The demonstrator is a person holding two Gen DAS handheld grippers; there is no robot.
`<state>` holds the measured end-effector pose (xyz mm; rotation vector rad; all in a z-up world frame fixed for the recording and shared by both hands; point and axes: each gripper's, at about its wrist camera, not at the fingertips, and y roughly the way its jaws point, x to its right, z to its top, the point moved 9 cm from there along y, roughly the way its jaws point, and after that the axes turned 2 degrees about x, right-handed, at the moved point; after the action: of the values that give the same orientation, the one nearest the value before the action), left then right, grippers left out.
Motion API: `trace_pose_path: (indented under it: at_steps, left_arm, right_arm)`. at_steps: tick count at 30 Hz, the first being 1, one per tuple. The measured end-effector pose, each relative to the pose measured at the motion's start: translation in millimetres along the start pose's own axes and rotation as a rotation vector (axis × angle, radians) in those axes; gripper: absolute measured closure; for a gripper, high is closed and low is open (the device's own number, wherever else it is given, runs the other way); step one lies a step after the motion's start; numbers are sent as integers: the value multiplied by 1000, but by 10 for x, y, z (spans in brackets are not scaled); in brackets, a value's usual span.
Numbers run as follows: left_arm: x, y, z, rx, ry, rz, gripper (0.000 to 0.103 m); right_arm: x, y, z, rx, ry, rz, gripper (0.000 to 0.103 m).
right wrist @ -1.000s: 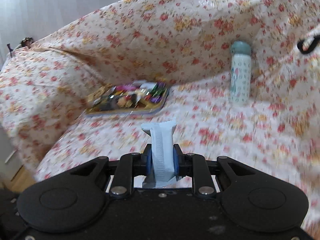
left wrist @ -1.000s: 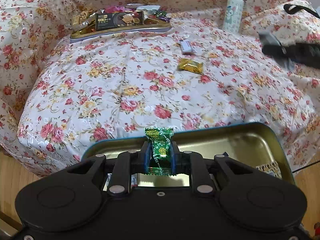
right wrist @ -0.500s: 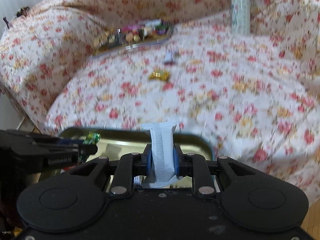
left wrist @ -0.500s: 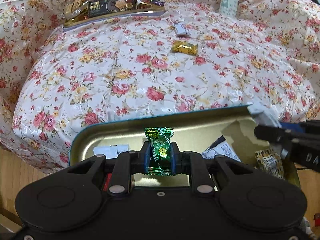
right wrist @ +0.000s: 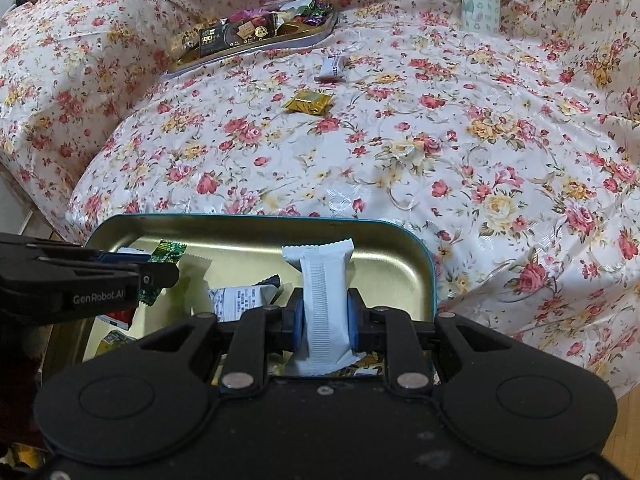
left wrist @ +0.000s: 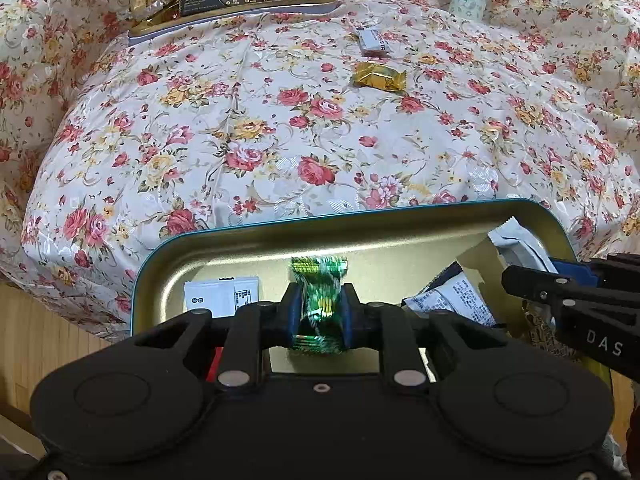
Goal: Organize snacks
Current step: 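Carry both held candies over the gold tray, then open left tool to drop green candy while right releases white pack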
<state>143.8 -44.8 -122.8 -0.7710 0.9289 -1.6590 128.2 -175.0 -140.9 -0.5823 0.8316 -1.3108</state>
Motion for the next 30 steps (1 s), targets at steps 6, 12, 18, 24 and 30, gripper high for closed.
trace_pose_path:
  at_steps: [6, 12, 18, 24, 30]
  left_arm:
    - [0, -20, 12, 7, 4, 0, 69]
    - [-22, -13, 3, -2, -11, 10, 69]
    - [-36, -33, -5, -4, -20, 22, 67]
    - [-23, -53, -19, -4, -19, 28, 61]
    - [-6, -66, -35, -3, -15, 28, 61]
  right_arm:
    - [1, 27, -6, -10, -7, 0, 80]
    - [11, 33, -11, -9, -4, -1, 80]
    - [-6, 30, -11, -5, -3, 2, 80]
    - [-16, 9, -12, 1, -9, 10, 79]
    - [-16, 6, -27, 0, -7, 12, 79]
